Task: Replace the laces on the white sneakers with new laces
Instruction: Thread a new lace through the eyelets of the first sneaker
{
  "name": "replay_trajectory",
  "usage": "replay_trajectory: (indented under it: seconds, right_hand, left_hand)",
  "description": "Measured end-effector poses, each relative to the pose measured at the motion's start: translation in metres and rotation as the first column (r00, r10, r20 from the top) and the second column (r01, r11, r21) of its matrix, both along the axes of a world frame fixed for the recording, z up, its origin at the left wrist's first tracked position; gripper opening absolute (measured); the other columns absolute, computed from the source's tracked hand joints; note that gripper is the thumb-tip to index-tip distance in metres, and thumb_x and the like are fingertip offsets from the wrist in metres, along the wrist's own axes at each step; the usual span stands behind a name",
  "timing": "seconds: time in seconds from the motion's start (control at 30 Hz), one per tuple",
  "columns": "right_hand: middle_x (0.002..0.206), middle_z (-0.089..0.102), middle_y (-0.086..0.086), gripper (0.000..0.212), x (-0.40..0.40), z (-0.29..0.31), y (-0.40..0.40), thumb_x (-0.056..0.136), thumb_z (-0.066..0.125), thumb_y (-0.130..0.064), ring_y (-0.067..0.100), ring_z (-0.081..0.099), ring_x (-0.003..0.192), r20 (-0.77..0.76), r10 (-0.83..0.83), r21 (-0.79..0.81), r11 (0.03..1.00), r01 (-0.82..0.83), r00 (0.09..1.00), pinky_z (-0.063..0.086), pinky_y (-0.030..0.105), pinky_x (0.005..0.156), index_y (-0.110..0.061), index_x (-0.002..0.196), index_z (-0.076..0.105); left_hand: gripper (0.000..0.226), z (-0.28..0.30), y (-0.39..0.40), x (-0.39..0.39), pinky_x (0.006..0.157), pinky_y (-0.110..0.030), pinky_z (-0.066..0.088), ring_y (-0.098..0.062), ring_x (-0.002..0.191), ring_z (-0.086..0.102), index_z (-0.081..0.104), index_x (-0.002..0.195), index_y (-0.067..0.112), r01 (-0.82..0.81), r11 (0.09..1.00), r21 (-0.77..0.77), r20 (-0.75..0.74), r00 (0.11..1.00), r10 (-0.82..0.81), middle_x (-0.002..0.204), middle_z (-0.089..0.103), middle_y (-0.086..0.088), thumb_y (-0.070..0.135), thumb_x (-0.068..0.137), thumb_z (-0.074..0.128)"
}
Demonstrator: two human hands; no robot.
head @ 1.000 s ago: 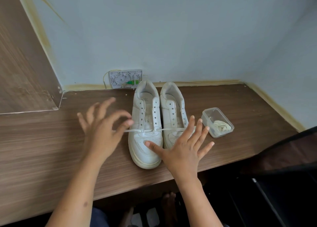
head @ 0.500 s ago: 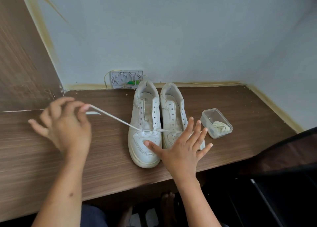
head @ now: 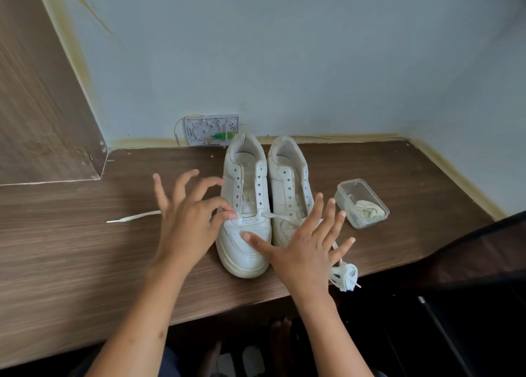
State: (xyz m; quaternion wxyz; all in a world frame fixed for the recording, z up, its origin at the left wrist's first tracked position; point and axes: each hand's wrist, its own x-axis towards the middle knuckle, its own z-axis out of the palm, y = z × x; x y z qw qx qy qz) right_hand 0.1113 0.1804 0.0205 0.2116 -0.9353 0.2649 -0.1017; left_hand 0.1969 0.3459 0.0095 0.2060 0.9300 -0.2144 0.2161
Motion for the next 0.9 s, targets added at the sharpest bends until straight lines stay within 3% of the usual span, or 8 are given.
replay_trajectory:
  seconds: [0.13, 0.3, 0.37, 0.43, 0.6, 0.7, 0.8, 0.9]
  right_hand:
    - [0.16, -0.025, 0.004, 0.149, 0.0, 0.002, 0.0, 0.048, 0.046, -0.101, 0.025, -0.033, 0.145, -0.011, 0.01, 0.019, 1.0, -0.01, 1.0, -0.015, 0.062, 0.113, -0.02, 0.15, -0.026]
    - [0.16, -0.026, 0.005, 0.149, -0.001, 0.004, 0.0, 0.048, 0.043, -0.101, 0.025, -0.034, 0.143, -0.029, 0.014, 0.019, 1.0, -0.013, 0.999, -0.016, 0.063, 0.113, -0.018, 0.149, -0.027]
    - [0.16, -0.027, 0.005, 0.149, -0.001, 0.004, 0.0, 0.048, 0.044, -0.101, 0.025, -0.034, 0.144, -0.029, 0.016, 0.025, 1.0, -0.015, 0.999, -0.016, 0.063, 0.113, -0.018, 0.15, -0.025]
    - [0.16, -0.026, 0.005, 0.148, 0.0, 0.005, 0.0, 0.048, 0.045, -0.101, 0.026, -0.034, 0.144, -0.032, 0.015, 0.024, 1.0, -0.014, 0.999, -0.015, 0.064, 0.113, -0.018, 0.151, -0.024]
    - [0.159, -0.028, 0.005, 0.146, 0.0, 0.005, -0.001, 0.049, 0.043, -0.101, 0.025, -0.035, 0.143, -0.059, 0.015, 0.016, 1.0, -0.014, 0.998, -0.014, 0.064, 0.114, -0.02, 0.15, -0.026]
    - [0.16, -0.025, 0.005, 0.147, 0.0, 0.004, -0.001, 0.049, 0.044, -0.1, 0.025, -0.032, 0.145, -0.041, 0.015, 0.024, 1.0, -0.015, 0.999, -0.014, 0.064, 0.114, -0.019, 0.152, -0.022]
    - [0.161, -0.024, 0.004, 0.147, 0.0, 0.005, -0.001, 0.048, 0.044, -0.1, 0.025, -0.032, 0.145, -0.051, 0.014, 0.034, 0.999, -0.012, 0.999, -0.014, 0.064, 0.114, -0.019, 0.152, -0.02]
    - [0.16, -0.025, 0.004, 0.146, 0.0, 0.005, -0.001, 0.049, 0.043, -0.101, 0.025, -0.033, 0.144, -0.063, 0.023, 0.029, 0.999, -0.021, 0.998, -0.014, 0.064, 0.114, -0.019, 0.151, -0.022]
  left_hand:
    - [0.014, 0.001, 0.01, 0.003, 0.111, -0.071, 0.006, -0.029, 0.125, 0.043, 0.069, 0.084, 0.029, -0.203, 0.976, -0.078, 0.081, 0.975, 0.209, 0.12, 0.061, 0.009, 0.032, 0.089, 0.057]
    - [0.014, 0.0, 0.046, 0.013, 0.114, -0.067, 0.006, -0.034, 0.128, 0.038, 0.066, 0.102, 0.02, -0.582, 0.737, -0.344, -0.159, 0.81, 0.565, 0.128, 0.055, 0.002, 0.024, 0.093, 0.055]
    - [0.016, -0.001, 0.047, 0.012, 0.113, -0.065, 0.013, -0.035, 0.128, 0.037, 0.068, 0.104, 0.022, -0.538, 0.77, -0.344, -0.185, 0.842, 0.506, 0.132, 0.053, 0.002, 0.03, 0.094, 0.06]
    - [0.018, 0.0, 0.041, 0.011, 0.11, -0.06, 0.023, -0.033, 0.126, 0.038, 0.072, 0.101, 0.03, -0.329, 0.891, -0.314, -0.093, 0.944, 0.315, 0.134, 0.054, 0.004, 0.041, 0.09, 0.063]
    - [0.035, 0.002, 0.009, 0.004, 0.114, -0.065, 0.0, -0.026, 0.131, 0.039, 0.074, 0.077, 0.045, 0.043, 0.998, -0.049, -0.005, 0.999, -0.043, 0.123, 0.063, 0.019, 0.069, 0.074, 0.049]
    - [0.029, 0.002, 0.005, 0.002, 0.114, -0.066, -0.004, -0.024, 0.13, 0.04, 0.074, 0.071, 0.044, 0.03, 0.999, -0.033, 0.053, 0.998, -0.029, 0.113, 0.066, 0.023, 0.062, 0.078, 0.051]
    - [0.015, 0.007, 0.014, 0.005, 0.115, -0.063, -0.001, -0.022, 0.126, 0.046, 0.074, 0.074, 0.04, -0.119, 0.976, -0.181, 0.115, 0.983, 0.141, 0.106, 0.067, 0.021, 0.049, 0.08, 0.064]
    - [0.022, 0.008, 0.046, 0.012, 0.115, -0.063, 0.008, -0.019, 0.123, 0.046, 0.077, 0.087, 0.029, -0.446, 0.777, -0.445, -0.028, 0.874, 0.486, 0.106, 0.067, 0.012, 0.046, 0.084, 0.063]
